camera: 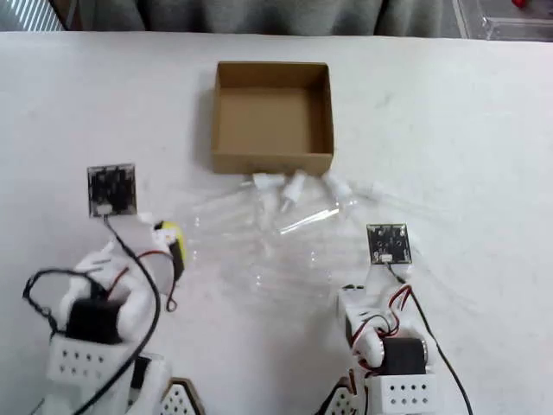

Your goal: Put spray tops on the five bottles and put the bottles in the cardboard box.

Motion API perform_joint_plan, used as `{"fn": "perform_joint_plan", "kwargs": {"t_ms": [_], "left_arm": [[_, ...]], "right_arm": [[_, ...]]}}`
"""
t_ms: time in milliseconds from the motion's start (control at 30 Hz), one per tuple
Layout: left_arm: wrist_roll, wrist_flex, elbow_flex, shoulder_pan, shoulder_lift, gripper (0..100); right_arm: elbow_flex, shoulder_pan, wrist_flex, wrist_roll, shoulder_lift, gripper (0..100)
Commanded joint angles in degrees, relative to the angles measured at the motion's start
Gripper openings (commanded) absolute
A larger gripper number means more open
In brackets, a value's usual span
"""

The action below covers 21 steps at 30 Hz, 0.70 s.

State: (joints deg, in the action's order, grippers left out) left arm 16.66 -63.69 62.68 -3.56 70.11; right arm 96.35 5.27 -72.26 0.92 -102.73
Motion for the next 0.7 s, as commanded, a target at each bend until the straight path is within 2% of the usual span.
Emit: {"fn": "perform_joint_plan", "kwargs": {"t_ms": [0, 167, 333, 400, 533, 567, 600, 667], "left_arm": [[2.99, 1.58, -6.42, -3.38, -6.99, 2], [6.95, 4.13, -8.97, -3.82, -9.45, 3], [10.81, 6.24, -7.38, 3.38, -9.36, 2], [11.16, 7.65, -4.92, 7.52, -9.36, 2], [11.25, 13.89, -0.88, 17.71, -9.54, 2], [11.25, 14.77, -0.62, 19.03, -9.63, 2], [11.34, 15.12, -0.62, 20.00, -9.63, 2], [11.43, 15.38, -0.62, 21.05, -9.71, 2]], "right_arm": [[0.44, -0.57, -0.40, -0.26, -0.48, 1.8], [0.44, -1.01, -0.40, -0.18, -0.48, 1.8], [-1.85, -8.75, -0.13, 0.26, -0.57, 1.8], [-3.25, -12.26, 1.54, 6.77, -0.57, 1.8], [-3.52, -18.15, 7.43, 33.41, -0.57, 1.8], [-3.60, -17.98, 8.31, 37.63, -0.57, 1.8], [-3.69, -18.33, 9.36, 39.30, -0.57, 1.8], [-4.04, -19.30, 12.97, 35.96, -0.57, 1.7]]}}
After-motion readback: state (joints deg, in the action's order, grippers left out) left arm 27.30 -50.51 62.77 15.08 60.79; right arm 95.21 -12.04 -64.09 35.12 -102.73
